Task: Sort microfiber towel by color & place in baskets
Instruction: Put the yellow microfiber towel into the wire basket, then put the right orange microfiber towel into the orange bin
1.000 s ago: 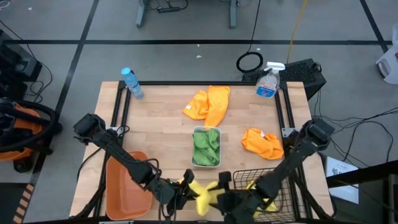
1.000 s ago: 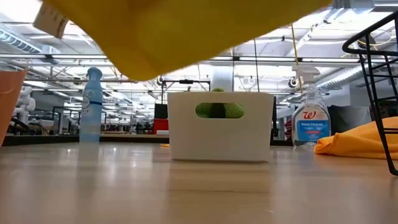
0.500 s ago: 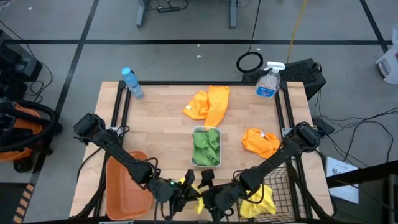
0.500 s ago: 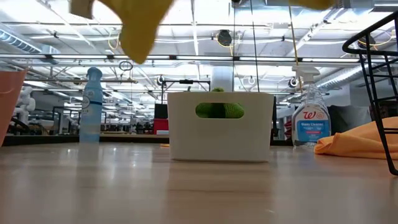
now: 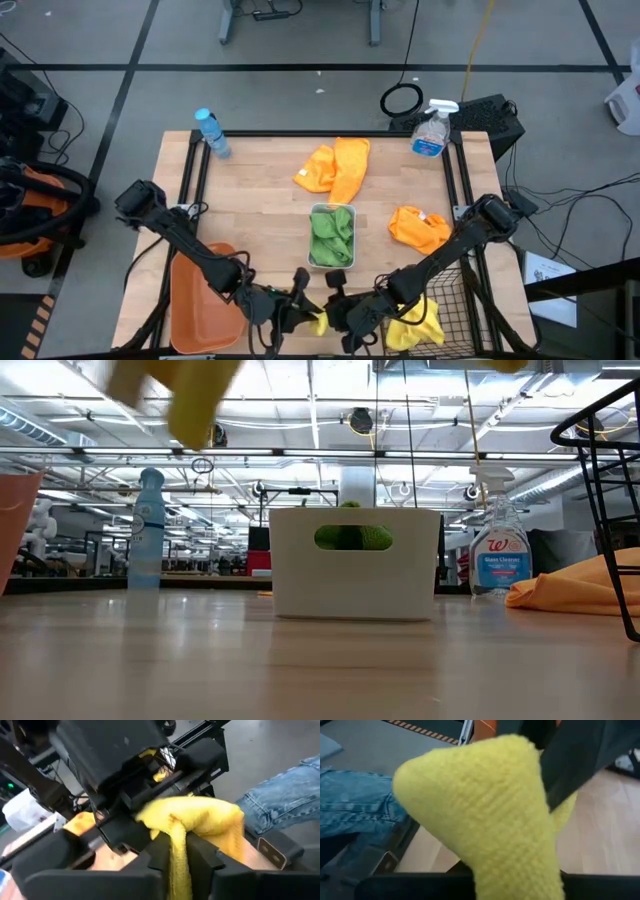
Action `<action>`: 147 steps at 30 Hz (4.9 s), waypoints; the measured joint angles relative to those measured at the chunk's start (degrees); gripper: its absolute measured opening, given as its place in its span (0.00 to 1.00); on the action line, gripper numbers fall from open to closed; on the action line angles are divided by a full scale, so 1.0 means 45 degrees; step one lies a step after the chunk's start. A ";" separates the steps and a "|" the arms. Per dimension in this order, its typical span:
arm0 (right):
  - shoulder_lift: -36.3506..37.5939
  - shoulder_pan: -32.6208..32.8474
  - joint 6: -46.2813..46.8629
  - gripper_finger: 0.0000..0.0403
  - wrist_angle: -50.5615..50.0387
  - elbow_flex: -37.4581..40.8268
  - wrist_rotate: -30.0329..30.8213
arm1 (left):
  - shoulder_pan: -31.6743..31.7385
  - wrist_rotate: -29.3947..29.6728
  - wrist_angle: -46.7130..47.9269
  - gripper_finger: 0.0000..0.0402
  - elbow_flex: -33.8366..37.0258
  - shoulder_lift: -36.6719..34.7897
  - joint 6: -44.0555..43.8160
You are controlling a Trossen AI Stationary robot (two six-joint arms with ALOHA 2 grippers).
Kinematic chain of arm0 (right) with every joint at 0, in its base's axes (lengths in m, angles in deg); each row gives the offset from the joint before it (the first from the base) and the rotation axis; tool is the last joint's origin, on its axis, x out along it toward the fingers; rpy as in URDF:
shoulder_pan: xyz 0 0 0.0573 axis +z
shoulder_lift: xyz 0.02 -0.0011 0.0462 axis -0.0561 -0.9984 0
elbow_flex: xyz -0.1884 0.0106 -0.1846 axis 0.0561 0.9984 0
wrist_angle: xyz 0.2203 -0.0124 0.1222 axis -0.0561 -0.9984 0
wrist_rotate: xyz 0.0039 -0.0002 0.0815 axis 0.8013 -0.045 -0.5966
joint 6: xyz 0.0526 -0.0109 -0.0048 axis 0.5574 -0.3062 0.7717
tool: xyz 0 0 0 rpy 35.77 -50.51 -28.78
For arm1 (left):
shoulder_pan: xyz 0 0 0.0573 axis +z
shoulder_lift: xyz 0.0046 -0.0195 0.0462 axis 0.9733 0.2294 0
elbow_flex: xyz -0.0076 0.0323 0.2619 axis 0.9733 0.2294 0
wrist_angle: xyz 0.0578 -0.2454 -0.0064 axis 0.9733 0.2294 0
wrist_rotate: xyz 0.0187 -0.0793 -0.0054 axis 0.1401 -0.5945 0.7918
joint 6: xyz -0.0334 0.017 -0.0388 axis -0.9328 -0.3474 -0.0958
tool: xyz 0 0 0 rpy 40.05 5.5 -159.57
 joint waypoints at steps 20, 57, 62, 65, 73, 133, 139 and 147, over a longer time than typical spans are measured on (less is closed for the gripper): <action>0.5057 0.3932 0.9231 0.03 -0.9033 0.0005 -0.0328 | -0.0506 0.3085 0.1538 0.74 -0.0014 -0.0018 -0.1659; 0.3349 0.5631 2.0202 0.74 -1.3919 0.0005 -0.6105 | -0.0424 0.3230 0.2028 0.74 -0.0009 -0.0013 -0.2323; 0.3777 0.5745 2.0610 0.78 -1.3859 0.0005 -0.6006 | -0.0424 0.3230 0.2161 0.74 -0.0004 -0.0013 -0.2324; 0.3683 0.5741 2.0551 0.74 -1.3887 0.0001 -0.5657 | -0.0424 0.3230 0.2190 0.74 -0.0004 -0.0013 -0.2324; 0.2436 0.5383 2.0191 0.41 -1.3895 0.0000 -0.5748 | -0.0424 0.3230 0.2194 0.74 -0.0004 -0.0013 -0.2329; 0.6750 -0.6077 0.8689 0.76 -1.3659 0.6891 -0.3671 | -0.0518 0.3215 0.4093 0.74 -0.0004 -0.0081 -0.3315; 0.7908 -0.6130 1.0134 0.76 -1.2213 0.9210 -0.4416 | -0.0329 0.3128 0.4049 0.74 -0.0004 -0.0081 -0.3310; 0.7606 -0.6203 1.0861 0.68 -1.0006 1.1057 -0.4839 | -0.0307 0.3123 0.4037 0.74 -0.0004 -0.0081 -0.3315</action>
